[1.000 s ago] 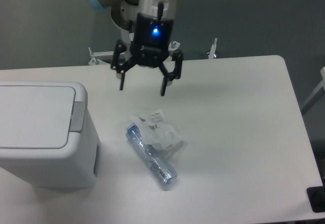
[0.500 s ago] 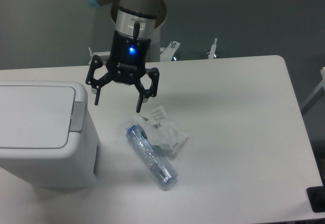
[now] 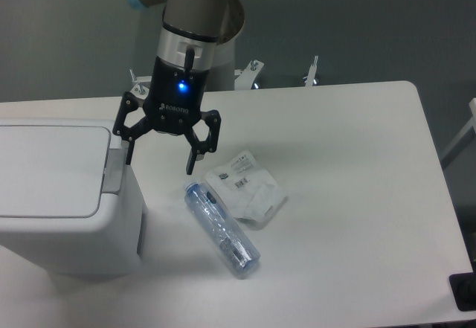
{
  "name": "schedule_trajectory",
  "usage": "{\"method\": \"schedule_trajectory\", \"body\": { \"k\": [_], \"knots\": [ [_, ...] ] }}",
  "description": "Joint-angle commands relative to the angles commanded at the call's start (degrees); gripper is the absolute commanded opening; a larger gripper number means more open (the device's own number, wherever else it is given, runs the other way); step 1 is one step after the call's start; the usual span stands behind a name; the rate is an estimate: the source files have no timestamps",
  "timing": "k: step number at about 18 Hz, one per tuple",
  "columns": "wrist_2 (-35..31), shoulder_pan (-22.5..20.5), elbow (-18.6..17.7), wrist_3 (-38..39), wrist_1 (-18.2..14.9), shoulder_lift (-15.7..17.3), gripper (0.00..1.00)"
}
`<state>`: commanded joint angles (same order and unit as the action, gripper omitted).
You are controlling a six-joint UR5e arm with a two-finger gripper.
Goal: Open the trash can
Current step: 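Lower the gripper finger onto the lid edge of the trash can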
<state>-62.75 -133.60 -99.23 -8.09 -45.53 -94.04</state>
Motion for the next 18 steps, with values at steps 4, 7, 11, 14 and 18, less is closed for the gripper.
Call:
{"method": "schedule_trajectory", "body": {
  "k": [4, 7, 11, 14, 18],
  "knots": [
    [0.00, 0.09, -0.35, 0.09, 0.00, 0.00, 1.00],
    [0.00, 0.26, -0.09, 0.09, 0.00, -0.35, 1.00],
    [0.00, 0.53, -0.17, 0.09, 0.00, -0.62, 1.00],
    [0.00, 0.70, -0.18, 0.09, 0.00, -0.70, 1.00],
    [0.00, 0.88, -0.09, 0.09, 0.00, -0.79, 1.00]
  ]
}}
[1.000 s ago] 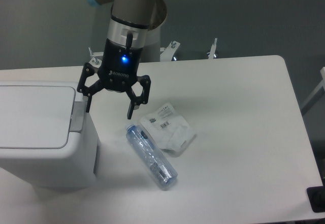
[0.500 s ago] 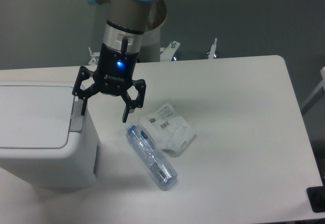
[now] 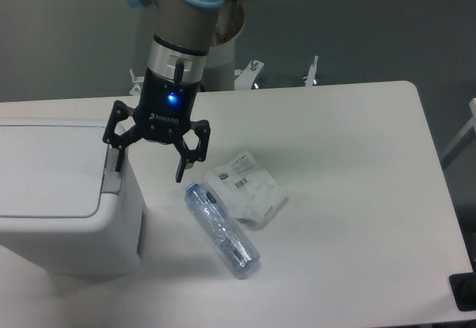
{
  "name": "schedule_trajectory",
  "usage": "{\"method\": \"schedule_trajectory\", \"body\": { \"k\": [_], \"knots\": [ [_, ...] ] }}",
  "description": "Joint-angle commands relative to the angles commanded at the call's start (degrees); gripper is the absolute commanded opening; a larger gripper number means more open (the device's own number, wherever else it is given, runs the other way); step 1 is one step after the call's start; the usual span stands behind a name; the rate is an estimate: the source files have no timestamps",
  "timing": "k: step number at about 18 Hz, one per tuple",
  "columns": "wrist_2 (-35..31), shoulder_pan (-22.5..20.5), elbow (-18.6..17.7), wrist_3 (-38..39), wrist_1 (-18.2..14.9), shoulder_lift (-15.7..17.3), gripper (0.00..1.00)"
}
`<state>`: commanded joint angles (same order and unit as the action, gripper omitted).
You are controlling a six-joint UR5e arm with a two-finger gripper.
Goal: Open the trash can
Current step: 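Lower the gripper finger onto the lid edge of the trash can, then push the lid edge down with the gripper finger to tip it open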
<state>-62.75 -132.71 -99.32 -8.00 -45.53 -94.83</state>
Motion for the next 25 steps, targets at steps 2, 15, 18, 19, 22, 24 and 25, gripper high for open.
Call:
{"method": "schedule_trajectory", "body": {
  "k": [2, 15, 18, 19, 22, 24, 25],
  "knots": [
    [0.00, 0.00, 0.00, 0.00, 0.00, -0.26, 1.00],
    [-0.18, 0.00, 0.00, -0.09, 0.00, -0.53, 1.00],
    [-0.18, 0.00, 0.09, -0.09, 0.00, -0.62, 1.00],
    [-0.18, 0.00, 0.09, 0.00, 0.00, -0.62, 1.00],
    [-0.18, -0.09, 0.26, -0.09, 0.00, -0.09, 1.00],
    [-0.09, -0.26, 0.88, -0.87, 0.00, 0.79, 1.00],
    [-0.09, -0.35, 1.31, -0.97, 0.00, 1.05, 1.00]
  ]
}}
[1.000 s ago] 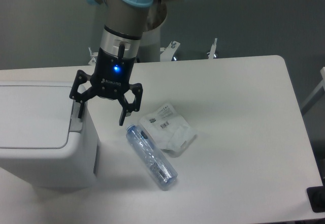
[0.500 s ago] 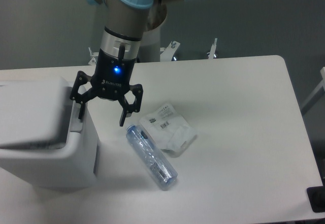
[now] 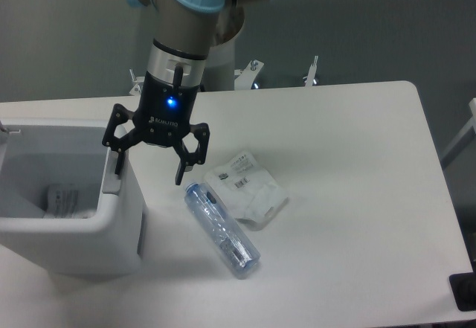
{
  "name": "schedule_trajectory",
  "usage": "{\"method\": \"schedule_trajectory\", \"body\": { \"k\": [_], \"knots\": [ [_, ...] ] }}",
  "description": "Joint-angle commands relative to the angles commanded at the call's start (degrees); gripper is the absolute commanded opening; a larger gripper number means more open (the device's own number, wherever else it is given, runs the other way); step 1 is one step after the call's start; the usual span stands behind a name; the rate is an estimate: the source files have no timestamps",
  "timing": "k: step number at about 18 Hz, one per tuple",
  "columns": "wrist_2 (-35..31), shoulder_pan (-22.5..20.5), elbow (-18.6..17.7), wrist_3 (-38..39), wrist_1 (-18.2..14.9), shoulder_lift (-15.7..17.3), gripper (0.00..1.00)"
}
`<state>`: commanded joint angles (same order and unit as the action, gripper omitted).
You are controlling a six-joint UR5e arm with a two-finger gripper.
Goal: Open the trash can
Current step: 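Push the lid edge down with the gripper finger to tip it open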
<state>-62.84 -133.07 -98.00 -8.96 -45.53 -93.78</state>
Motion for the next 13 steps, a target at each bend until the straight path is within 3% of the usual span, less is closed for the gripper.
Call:
{"method": "schedule_trajectory", "body": {
  "k": [8, 13],
  "knots": [
    [-3.24, -5.26, 2.29, -2.72, 0.00, 0.79, 1.00],
    [-8.35, -10.63, 1.85, -11.24, -0.09, 0.97, 1.00]
  ]
}}
